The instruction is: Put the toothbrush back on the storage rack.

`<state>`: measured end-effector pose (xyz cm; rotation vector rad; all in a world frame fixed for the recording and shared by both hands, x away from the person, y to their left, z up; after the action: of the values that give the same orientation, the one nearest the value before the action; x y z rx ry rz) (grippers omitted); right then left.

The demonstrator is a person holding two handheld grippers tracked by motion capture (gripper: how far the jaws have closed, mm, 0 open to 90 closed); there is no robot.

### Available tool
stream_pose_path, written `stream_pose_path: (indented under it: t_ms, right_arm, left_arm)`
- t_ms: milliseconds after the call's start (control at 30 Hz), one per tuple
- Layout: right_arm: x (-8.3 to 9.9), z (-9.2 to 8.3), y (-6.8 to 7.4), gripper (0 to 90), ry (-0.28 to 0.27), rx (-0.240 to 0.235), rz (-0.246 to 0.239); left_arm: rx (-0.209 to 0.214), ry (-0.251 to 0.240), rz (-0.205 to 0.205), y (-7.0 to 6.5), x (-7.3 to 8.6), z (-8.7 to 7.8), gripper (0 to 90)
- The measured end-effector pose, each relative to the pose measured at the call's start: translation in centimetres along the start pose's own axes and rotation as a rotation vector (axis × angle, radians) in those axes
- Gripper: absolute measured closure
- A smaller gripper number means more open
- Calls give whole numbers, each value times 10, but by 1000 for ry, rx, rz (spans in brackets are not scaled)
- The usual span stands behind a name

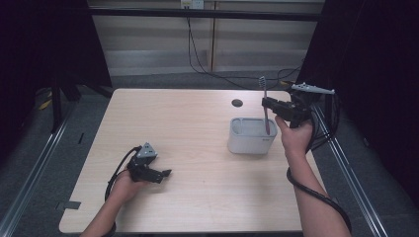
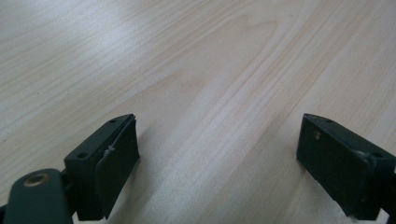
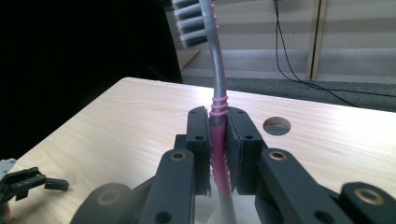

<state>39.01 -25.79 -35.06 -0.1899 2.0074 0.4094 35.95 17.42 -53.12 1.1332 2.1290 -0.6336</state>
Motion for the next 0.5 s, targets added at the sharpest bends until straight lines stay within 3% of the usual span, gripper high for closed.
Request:
stream_pose_path:
  t_ms: [500]
  right_arm:
    - [1, 5, -7, 804, -4, 27, -4]
  left_arm:
    - [0, 1, 0, 0, 0, 0, 123]
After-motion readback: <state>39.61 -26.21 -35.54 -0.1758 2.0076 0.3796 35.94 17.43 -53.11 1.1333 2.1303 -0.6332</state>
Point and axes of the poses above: each handheld gripper's, and its own axes: z roughly forward along the jaws, x roughly out of its underside, y roughly to its left, the point moved 3 cm from there along z, roughly forward along the jaws, and after that the axes turned 8 degrees about x, right-handed, at the moved point
